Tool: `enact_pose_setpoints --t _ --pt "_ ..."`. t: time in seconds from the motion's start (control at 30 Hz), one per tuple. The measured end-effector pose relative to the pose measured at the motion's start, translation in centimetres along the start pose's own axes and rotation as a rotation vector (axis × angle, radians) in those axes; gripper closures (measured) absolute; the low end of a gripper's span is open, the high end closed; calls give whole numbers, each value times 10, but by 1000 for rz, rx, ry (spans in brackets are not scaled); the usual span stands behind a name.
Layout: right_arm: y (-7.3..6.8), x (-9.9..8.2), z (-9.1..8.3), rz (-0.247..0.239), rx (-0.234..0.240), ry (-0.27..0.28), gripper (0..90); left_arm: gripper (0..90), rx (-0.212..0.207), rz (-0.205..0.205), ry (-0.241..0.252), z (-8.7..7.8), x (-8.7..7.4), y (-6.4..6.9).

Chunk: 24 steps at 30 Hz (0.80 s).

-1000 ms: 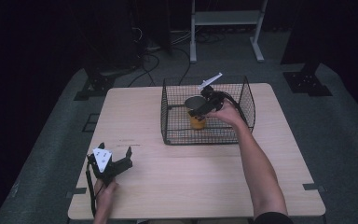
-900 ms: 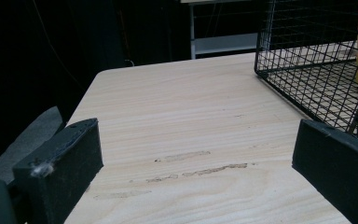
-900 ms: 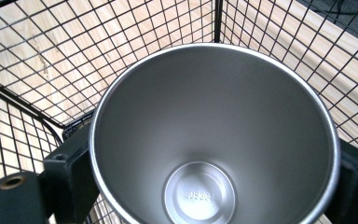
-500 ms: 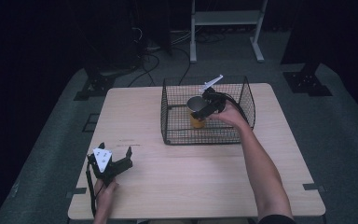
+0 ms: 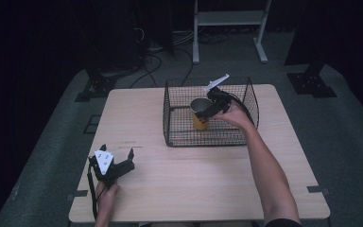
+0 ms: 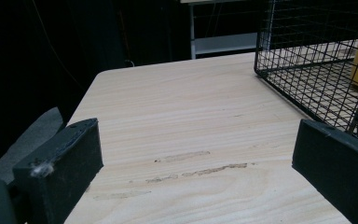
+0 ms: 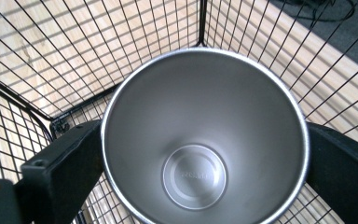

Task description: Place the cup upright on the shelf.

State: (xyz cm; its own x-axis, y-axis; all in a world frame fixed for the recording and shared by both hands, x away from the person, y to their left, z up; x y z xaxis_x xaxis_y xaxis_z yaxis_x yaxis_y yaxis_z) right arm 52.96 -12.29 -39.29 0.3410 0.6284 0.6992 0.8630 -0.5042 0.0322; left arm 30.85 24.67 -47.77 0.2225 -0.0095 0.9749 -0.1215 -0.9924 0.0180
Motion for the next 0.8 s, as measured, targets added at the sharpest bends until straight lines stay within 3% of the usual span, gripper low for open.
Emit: enact_pose_setpoints --t 0.3,0.37,0.67,0.8 --pt "0 3 -7 17 -2 28 22 8 2 -1 -1 0 0 0" --pt "0 4 -10 6 -21 20 22 8 4 1 2 0 0 0" --pt "3 4 -31 40 -8 109 22 8 9 1 0 0 0 1" --pt "4 2 -42 44 3 124 22 8 9 -1 2 0 0 0"
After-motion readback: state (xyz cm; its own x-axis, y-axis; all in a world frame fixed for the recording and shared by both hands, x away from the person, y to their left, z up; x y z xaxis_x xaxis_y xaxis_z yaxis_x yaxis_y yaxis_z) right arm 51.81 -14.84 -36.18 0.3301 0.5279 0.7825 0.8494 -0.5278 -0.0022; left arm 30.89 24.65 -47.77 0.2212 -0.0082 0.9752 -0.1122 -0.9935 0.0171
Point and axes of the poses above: each handheld gripper's, and its own axes: z roughly forward along the jaws, x roughly out of its top, y roughly to its right, the point moved 1 cm from there along z, roughly forward along the jaws, and after that the axes turned 6 degrees about -z, right-handed, at the moved point
